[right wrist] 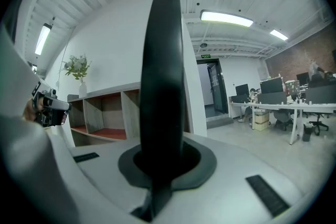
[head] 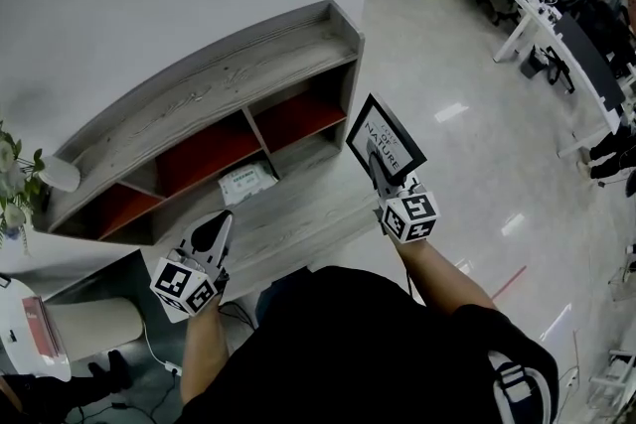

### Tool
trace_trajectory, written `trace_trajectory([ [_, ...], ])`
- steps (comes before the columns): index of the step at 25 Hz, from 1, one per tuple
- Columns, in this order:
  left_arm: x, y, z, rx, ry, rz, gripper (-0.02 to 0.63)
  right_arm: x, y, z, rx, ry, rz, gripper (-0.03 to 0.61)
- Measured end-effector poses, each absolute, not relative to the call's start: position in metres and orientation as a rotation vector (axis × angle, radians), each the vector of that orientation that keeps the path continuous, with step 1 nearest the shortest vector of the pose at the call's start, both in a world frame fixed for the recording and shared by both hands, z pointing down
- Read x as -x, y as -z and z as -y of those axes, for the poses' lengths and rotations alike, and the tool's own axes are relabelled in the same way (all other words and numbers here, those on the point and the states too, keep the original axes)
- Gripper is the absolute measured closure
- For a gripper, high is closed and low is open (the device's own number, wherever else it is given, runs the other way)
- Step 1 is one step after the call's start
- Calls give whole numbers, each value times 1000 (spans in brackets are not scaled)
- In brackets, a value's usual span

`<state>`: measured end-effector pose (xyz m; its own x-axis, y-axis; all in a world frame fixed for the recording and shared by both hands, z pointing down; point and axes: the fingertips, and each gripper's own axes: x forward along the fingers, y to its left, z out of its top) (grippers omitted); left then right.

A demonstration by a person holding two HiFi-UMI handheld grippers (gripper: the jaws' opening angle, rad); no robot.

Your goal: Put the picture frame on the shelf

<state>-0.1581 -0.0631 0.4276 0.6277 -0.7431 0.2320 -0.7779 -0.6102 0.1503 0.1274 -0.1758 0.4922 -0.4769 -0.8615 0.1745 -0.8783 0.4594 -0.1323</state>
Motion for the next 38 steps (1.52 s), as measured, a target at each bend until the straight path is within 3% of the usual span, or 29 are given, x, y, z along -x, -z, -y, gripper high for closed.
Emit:
trace_trajectory([
  [38,195,-443,117,-2582,-276,1188,594,-99,-546,259,-1631,-365,2496,555],
])
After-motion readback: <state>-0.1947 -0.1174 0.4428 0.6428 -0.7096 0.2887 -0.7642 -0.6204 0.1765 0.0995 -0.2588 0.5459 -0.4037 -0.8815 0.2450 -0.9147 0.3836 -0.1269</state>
